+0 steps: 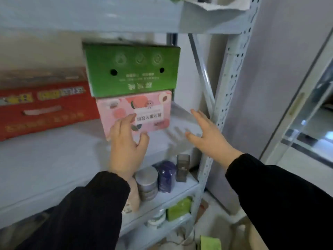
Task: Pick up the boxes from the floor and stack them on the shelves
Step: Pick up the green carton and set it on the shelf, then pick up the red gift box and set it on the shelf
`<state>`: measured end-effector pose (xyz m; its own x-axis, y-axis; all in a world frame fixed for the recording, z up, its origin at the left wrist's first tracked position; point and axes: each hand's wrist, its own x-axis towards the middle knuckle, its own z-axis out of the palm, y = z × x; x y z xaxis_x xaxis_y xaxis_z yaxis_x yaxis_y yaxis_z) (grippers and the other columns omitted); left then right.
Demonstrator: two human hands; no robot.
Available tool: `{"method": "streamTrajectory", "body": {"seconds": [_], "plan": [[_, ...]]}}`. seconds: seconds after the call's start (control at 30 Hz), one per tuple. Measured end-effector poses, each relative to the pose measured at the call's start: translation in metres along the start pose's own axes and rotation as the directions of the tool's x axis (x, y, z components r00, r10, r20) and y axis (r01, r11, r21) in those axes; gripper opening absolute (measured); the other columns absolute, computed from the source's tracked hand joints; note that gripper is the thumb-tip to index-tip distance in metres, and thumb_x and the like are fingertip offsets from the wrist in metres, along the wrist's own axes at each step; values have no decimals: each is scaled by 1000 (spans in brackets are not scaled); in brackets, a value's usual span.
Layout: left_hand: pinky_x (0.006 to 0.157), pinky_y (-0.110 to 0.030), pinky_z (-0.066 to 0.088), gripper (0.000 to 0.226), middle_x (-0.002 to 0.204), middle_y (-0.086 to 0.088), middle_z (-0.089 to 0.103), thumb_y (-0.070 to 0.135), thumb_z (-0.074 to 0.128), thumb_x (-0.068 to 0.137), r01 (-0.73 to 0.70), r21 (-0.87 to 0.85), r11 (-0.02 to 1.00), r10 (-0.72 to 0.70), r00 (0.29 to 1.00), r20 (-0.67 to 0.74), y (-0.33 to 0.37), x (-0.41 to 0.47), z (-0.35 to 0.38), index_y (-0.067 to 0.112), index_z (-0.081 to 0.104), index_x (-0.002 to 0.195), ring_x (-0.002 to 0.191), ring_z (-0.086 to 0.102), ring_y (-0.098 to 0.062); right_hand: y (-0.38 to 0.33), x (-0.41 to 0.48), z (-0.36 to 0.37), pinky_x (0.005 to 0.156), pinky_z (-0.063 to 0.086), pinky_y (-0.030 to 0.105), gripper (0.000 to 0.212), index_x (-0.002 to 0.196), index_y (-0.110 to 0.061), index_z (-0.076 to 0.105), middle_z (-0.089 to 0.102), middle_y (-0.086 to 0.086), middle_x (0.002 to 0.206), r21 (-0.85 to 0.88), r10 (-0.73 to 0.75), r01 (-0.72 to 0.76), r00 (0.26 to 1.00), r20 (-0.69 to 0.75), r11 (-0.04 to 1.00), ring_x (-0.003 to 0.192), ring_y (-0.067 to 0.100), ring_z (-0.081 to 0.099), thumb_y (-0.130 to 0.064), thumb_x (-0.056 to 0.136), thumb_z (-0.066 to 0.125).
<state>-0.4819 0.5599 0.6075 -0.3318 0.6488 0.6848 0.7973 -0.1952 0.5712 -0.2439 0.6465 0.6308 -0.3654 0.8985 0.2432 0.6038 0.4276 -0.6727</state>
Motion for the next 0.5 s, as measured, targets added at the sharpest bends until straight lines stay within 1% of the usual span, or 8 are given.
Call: {"method": "streamTrajectory", "body": {"seconds": [0.03, 0.1, 0.17, 0.23, 0.27, 0.33, 0.43, 0.5], "plan": [[110, -35, 33, 57, 133, -10, 52, 24, 59, 88, -36, -12, 999, 37, 991, 131, 11, -16, 24, 8, 51, 142, 124, 44, -28, 25, -20, 0, 126, 15, 36, 80, 162, -37, 20, 10, -3, 171, -49, 31, -30, 999, 10, 998, 157, 14, 6, -42, 96, 65], [114, -29, 24, 61, 143, -10, 52, 33, 56, 90, -157, -7, 987, 149, 916, 372, 38, -46, 75, 11, 50, 146, 132, 36, -24, 73, -65, -6, 127, 11, 45, 83, 161, -38, 20, 6, -1, 172, -153, 102, -103, 995, -11, 983, 158, 21, -4, -52, 92, 64], [121, -34, 14, 70, 158, -11, 41, 47, 48, 91, -299, 13, 954, 240, 790, 565, 66, -76, 122, 18, 42, 154, 144, 27, -24, 123, -109, -18, 126, 11, 53, 91, 161, -39, 18, 6, 3, 172, -288, 191, -200, 980, -59, 936, 158, 28, -6, -67, 85, 58], [126, -44, 5, 75, 170, -6, 17, 56, 42, 93, -357, 45, 933, 211, 645, 735, 93, -108, 164, 32, 23, 162, 155, 9, -27, 173, -156, -35, 125, 11, 55, 94, 162, -40, 14, 4, 5, 172, -393, 342, -344, 937, -78, 853, 158, 31, -4, -68, 84, 58], [126, -47, 3, 76, 172, -2, 8, 59, 42, 95, -365, 54, 929, 180, 577, 797, 107, -124, 182, 37, 15, 162, 157, 1, -27, 197, -183, -45, 125, 10, 55, 94, 162, -40, 11, 3, 5, 172, -422, 417, -411, 905, -82, 808, 158, 31, -3, -67, 86, 59], [126, -50, 3, 76, 172, 2, 1, 60, 42, 97, -367, 51, 929, 140, 475, 869, 137, -159, 219, 39, 8, 162, 158, -3, -27, 243, -238, -66, 123, 9, 56, 94, 162, -38, 8, 3, 7, 172, -454, 521, -506, 847, -101, 734, 158, 32, -3, -68, 87, 56], [125, -53, 9, 78, 172, 0, 5, 61, 42, 97, -392, 42, 919, 109, 356, 928, 190, -214, 270, 35, 10, 163, 157, 2, -29, 306, -323, -101, 123, 10, 56, 92, 162, -36, 9, 5, 7, 172, -441, 646, -626, 753, -127, 643, 158, 32, -3, -68, 88, 53], [125, -54, 12, 79, 171, -2, 10, 61, 43, 96, -413, 29, 910, 87, 260, 962, 231, -253, 301, 33, 12, 163, 157, 6, -29, 342, -380, -130, 123, 11, 56, 90, 162, -36, 11, 8, 7, 171, -405, 722, -706, 677, -144, 581, 157, 32, 0, -67, 88, 52]]}}
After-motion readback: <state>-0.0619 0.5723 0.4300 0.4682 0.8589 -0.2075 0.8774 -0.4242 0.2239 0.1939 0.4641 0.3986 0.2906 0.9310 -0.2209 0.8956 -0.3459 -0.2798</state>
